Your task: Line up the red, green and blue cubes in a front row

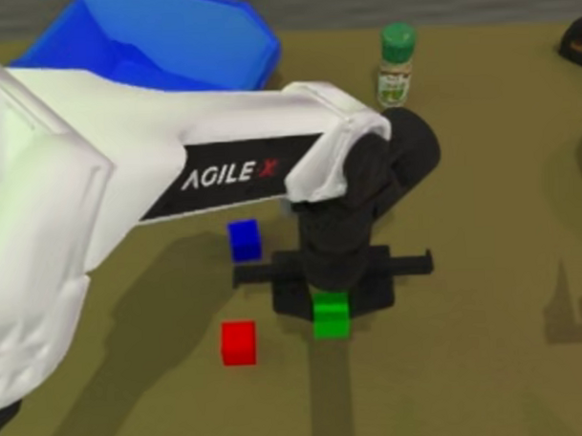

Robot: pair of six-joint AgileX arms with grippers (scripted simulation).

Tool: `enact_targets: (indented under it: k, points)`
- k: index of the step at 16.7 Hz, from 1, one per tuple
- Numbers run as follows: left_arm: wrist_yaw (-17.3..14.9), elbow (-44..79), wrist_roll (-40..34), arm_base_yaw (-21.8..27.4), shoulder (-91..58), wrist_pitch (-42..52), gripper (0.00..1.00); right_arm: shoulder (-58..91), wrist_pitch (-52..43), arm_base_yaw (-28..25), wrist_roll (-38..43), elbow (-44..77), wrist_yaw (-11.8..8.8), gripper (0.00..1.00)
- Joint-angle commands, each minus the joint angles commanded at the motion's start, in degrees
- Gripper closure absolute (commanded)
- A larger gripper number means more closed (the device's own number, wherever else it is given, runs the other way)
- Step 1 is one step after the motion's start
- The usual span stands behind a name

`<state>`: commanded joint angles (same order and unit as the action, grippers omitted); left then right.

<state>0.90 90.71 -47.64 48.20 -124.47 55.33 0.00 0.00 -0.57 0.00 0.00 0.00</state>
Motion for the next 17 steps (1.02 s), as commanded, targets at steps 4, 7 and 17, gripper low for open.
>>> enact_targets:
  k: [4, 7, 17]
  points:
    - [0.0, -1.7, 0.0, 0.1, -0.8, -2.4, 1.0, 0.0, 0.0, 0.0, 0.0, 0.0, 0.0, 0.0]
    - [0.0, -1.7, 0.0, 0.1, -0.8, -2.4, 0.92, 0.0, 0.0, 0.0, 0.0, 0.0, 0.0, 0.0]
    - [0.0, -1.7, 0.0, 0.1, -0.8, -2.4, 0.17, 0.0, 0.0, 0.0, 0.0, 0.0, 0.0, 0.0]
